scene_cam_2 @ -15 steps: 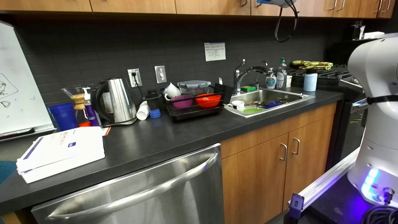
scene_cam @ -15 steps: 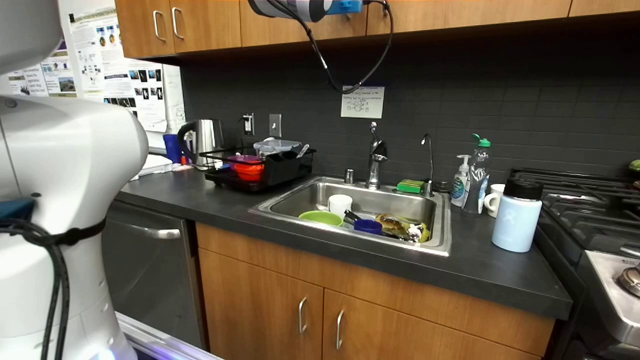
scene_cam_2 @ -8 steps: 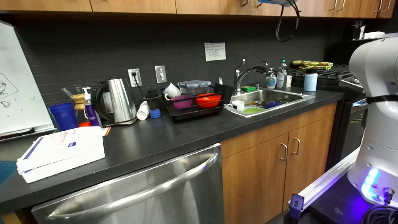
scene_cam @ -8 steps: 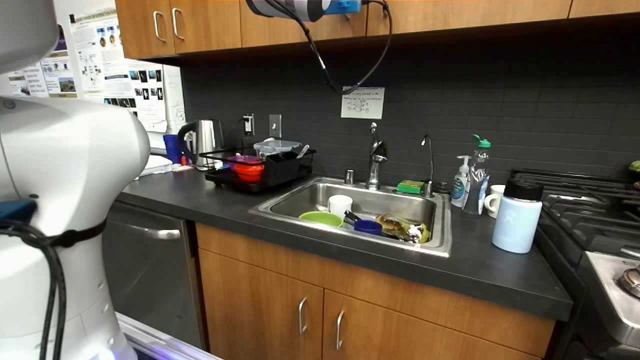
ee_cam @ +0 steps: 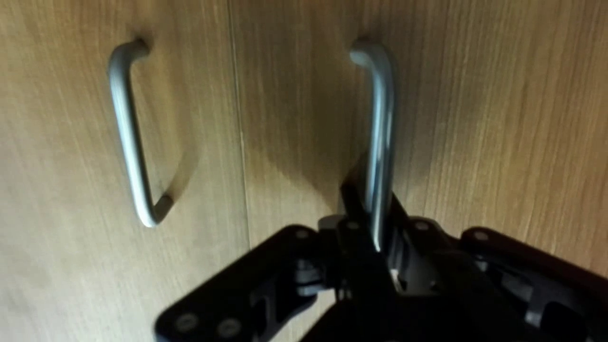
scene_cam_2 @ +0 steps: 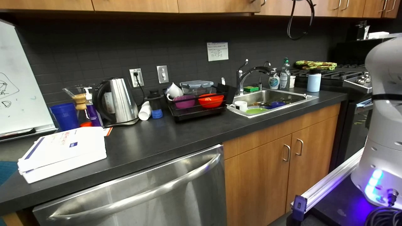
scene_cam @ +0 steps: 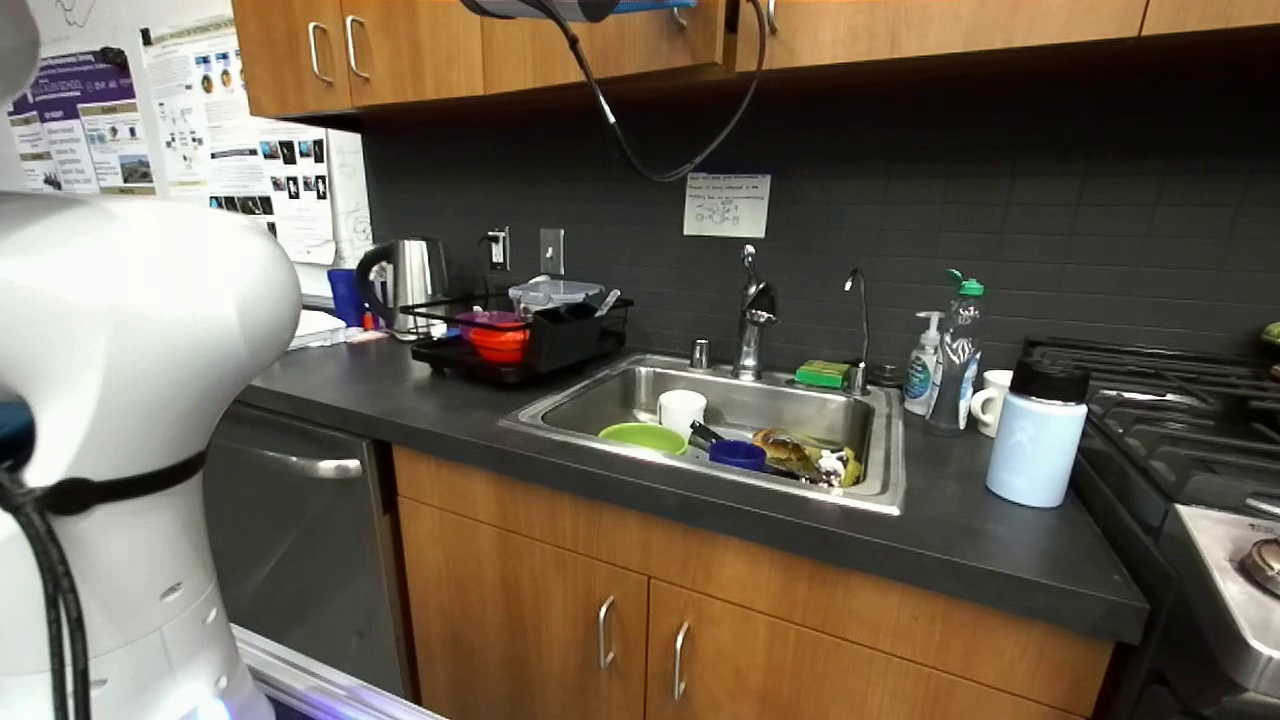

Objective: Open the top left cabinet door

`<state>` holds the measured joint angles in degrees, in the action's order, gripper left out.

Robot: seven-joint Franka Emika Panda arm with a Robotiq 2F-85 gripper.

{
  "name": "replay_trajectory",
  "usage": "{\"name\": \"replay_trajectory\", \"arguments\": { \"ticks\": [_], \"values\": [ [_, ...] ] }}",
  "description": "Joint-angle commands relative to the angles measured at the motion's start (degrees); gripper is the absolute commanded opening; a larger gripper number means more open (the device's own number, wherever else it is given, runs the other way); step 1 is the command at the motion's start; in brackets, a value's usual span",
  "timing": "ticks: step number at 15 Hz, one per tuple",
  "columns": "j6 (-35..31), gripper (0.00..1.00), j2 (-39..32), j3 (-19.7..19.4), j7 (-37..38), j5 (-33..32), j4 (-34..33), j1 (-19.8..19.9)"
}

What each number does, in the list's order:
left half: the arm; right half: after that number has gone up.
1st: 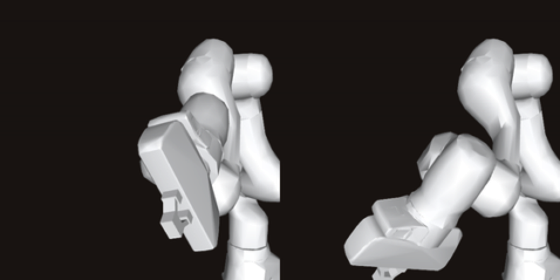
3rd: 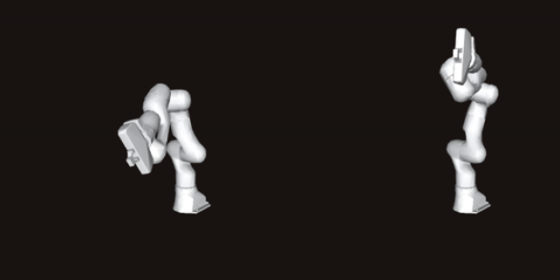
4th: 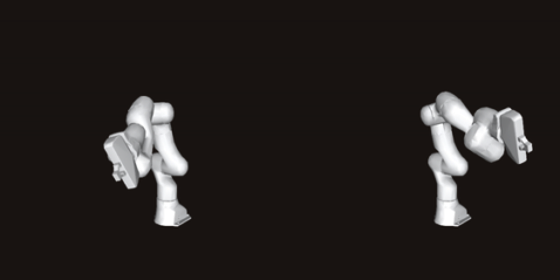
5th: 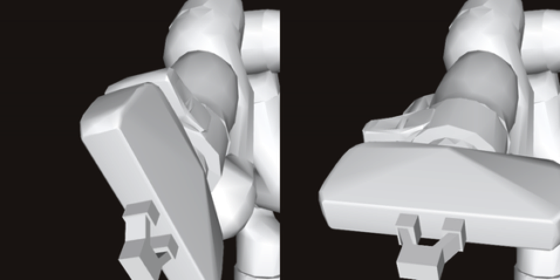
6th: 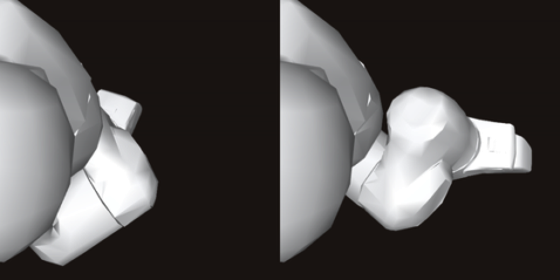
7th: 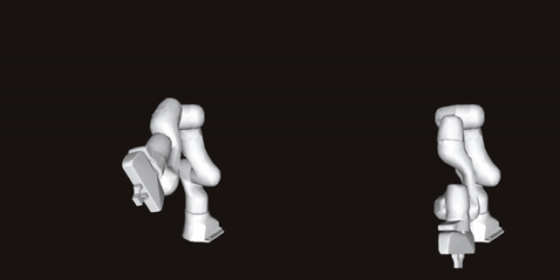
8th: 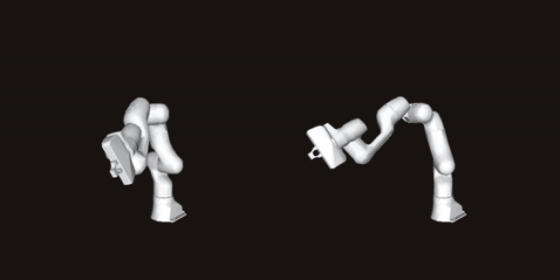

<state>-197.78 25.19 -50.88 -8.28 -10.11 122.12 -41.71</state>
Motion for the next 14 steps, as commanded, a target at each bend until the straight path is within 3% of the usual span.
{"name": "replay_trajectory", "arguments": {
  "ticks": [1,3,7,10,14],
  "values": [
    [-0.46,0.03,2.27,8.25,2.25,2.66,5.91,14.42],
    [-0.30,0.03,3.04,13.90,3.01,3.49,8.03,20.65],
    [-0.04,0.03,5.92,21.30,1.57,6.26,11.76,27.50],
    [0.06,0.03,9.99,20.33,0.93,3.65,15.51,25.03],
    [1.38,0.03,17.39,15.46,0.82,-1.01,18.53,17.37]
  ]
}}
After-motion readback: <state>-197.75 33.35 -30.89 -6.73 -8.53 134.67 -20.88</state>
